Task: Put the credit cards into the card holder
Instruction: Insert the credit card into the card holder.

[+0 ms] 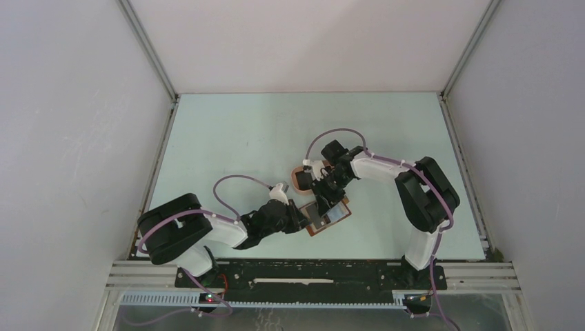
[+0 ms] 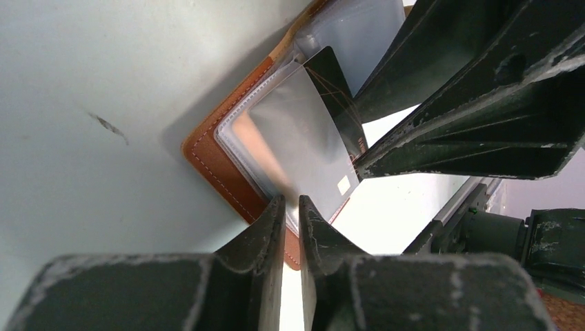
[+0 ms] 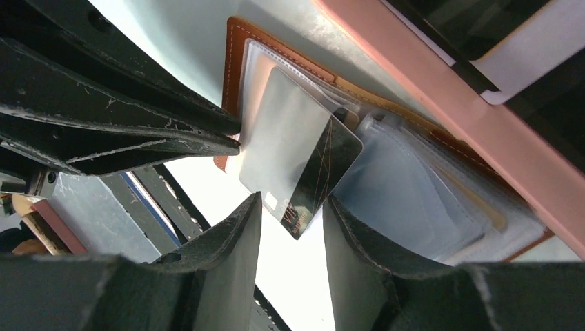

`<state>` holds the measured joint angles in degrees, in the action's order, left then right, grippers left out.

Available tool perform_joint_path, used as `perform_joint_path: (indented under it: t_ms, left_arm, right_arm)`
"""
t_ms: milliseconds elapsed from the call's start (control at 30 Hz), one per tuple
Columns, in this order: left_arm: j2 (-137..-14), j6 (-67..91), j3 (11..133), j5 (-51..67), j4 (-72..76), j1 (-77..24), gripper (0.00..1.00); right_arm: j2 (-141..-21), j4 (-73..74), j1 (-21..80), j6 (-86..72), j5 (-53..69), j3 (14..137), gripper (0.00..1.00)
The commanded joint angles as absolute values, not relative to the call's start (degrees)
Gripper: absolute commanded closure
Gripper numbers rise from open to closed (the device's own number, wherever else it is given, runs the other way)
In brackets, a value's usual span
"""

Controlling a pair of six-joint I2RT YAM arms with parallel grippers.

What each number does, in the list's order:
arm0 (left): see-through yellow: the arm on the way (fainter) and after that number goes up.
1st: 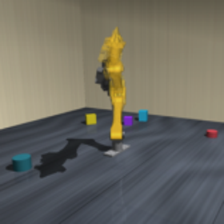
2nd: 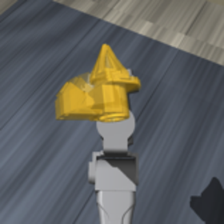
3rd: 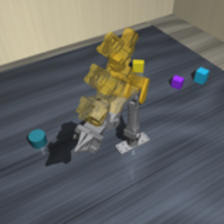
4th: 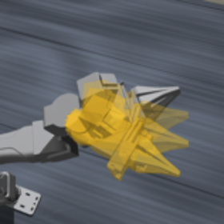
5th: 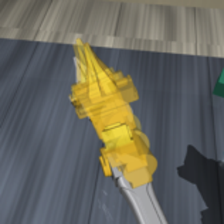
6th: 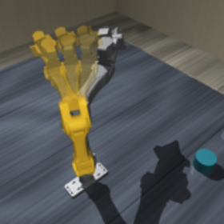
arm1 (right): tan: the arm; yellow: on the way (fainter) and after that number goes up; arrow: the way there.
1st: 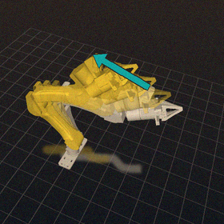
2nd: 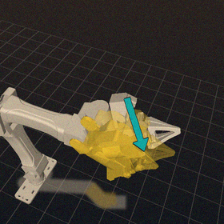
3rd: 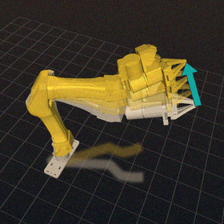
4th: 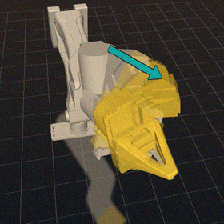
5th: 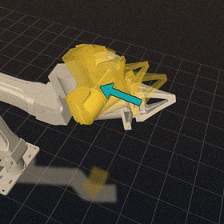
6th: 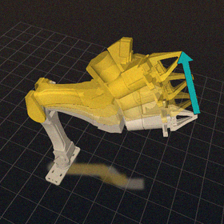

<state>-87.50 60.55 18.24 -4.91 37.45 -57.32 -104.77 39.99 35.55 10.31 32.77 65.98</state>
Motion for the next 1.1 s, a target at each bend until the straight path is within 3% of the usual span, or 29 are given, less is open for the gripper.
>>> perform_joint_path:
  t_ms: [0, 667, 1067]
  left_arm:
    - [-89.02, 59.68, 19.78, -4.53, 35.37, -57.77, 0.81]
    - [-83.19, 58.51, 18.32, -6.34, 32.61, -57.78, 0.72]
    - [-79.03, 56.4, 19.19, -6.56, 29.79, -57.76, 0.75]
  right_arm:
    - [-107.24, 41.12, 37.13, 10.34, 34.99, 66.36, 0.53]
    - [-102.65, 43.71, 34.56, 15.61, 36.51, 67.63, 0.45]
    - [-103.64, 43.2, 33.14, 15.09, 37.02, 67.64, 0.53]
